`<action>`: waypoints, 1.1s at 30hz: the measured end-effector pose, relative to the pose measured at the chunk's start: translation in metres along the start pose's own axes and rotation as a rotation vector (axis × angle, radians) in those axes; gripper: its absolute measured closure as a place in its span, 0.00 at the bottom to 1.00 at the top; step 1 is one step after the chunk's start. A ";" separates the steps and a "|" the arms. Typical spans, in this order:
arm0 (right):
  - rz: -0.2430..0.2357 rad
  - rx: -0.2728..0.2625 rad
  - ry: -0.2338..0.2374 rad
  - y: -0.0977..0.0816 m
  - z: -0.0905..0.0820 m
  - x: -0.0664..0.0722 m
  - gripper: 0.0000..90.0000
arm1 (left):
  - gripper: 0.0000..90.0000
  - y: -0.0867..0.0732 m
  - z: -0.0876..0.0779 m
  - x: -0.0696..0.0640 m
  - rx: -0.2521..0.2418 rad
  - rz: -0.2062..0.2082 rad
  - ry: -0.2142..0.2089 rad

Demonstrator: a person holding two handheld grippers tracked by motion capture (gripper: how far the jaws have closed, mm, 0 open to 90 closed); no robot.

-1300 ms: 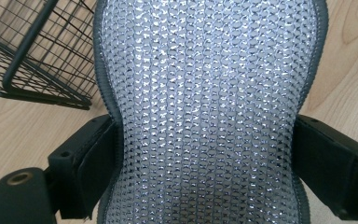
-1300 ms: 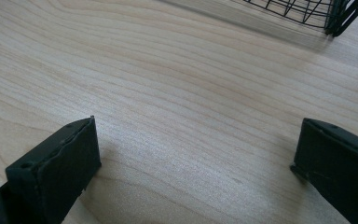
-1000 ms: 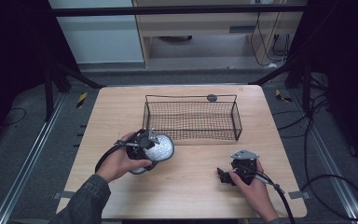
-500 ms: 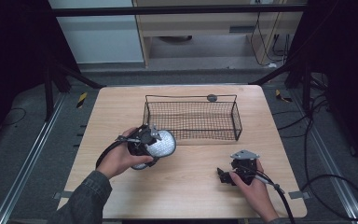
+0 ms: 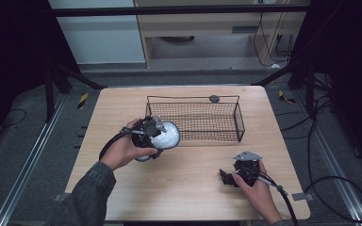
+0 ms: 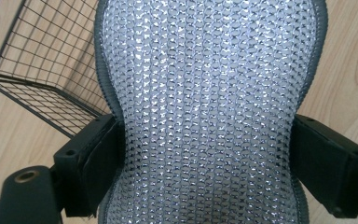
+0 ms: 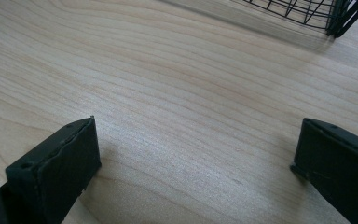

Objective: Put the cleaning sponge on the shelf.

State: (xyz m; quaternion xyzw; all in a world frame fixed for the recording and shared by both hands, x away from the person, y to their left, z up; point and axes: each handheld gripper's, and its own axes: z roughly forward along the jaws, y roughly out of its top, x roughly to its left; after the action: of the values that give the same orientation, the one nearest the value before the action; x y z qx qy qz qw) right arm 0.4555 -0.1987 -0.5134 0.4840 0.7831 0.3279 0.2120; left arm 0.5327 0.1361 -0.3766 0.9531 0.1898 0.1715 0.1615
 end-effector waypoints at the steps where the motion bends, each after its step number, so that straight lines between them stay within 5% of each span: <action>1: -0.001 -0.001 0.000 0.000 0.000 0.000 0.00 | 0.14 0.002 0.000 0.001 0.000 0.005 0.002; 33: 0.037 -0.004 -0.020 -0.002 -0.002 0.006 0.00 | 0.15 0.057 0.003 0.057 -0.027 0.110 0.039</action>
State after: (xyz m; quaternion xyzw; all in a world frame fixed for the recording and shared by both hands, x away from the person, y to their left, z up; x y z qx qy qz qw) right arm 0.4500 -0.1945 -0.5133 0.5013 0.7712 0.3284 0.2147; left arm 0.6006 0.1087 -0.3428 0.9563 0.1377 0.2013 0.1611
